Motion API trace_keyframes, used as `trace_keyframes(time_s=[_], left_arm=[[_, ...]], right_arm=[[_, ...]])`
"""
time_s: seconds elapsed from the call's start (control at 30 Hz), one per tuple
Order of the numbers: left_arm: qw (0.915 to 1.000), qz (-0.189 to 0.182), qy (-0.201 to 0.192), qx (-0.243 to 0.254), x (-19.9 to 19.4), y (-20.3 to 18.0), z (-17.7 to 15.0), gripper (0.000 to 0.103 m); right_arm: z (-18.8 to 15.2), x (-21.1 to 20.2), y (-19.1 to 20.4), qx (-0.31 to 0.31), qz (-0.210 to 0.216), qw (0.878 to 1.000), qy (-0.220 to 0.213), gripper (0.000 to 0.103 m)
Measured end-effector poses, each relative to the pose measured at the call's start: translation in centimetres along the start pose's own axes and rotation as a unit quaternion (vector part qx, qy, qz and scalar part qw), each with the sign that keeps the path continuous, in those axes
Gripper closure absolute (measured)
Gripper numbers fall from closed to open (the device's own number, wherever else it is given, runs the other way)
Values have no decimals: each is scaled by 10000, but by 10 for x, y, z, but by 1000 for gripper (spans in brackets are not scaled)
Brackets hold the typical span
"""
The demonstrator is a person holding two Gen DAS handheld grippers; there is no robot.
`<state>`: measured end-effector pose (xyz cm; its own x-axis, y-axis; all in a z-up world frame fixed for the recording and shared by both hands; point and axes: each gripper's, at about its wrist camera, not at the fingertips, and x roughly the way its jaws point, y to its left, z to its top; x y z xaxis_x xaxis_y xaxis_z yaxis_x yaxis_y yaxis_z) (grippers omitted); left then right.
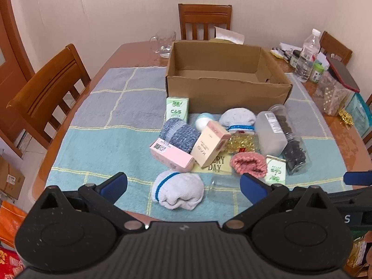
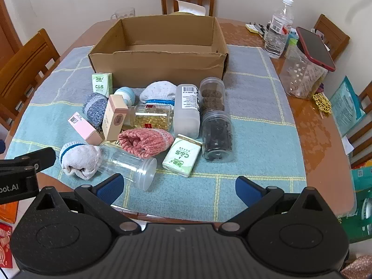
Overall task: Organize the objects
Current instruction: 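Move both tools toward the white sock and clear plastic jar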
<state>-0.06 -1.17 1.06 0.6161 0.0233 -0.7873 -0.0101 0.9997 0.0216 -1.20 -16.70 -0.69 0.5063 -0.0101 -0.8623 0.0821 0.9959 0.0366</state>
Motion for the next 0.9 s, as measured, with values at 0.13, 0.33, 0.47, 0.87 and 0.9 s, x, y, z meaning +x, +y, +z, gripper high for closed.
trace_keyframes(time_s=[0.13, 0.33, 0.47, 0.87, 0.9], left_arm=[[10000, 88, -18, -10, 0, -3, -1, 0], [9998, 168, -76, -1, 0, -6, -2, 0], [9999, 110, -79, 43, -1, -7, -3, 0], [9989, -236, -78, 407, 15, 3, -8, 0], [9985, -287, -67, 457, 18, 6, -8, 0]], right_arm=[[0, 1, -3, -45, 57, 10000, -1, 0], [-1, 2, -11, -80, 222, 9997, -26, 0], [0, 0, -13, -97, 255, 9996, -66, 0], [-2, -3, -6, 35, 90, 9998, -188, 0], [-2, -3, -5, 75, 65, 9998, -182, 0]])
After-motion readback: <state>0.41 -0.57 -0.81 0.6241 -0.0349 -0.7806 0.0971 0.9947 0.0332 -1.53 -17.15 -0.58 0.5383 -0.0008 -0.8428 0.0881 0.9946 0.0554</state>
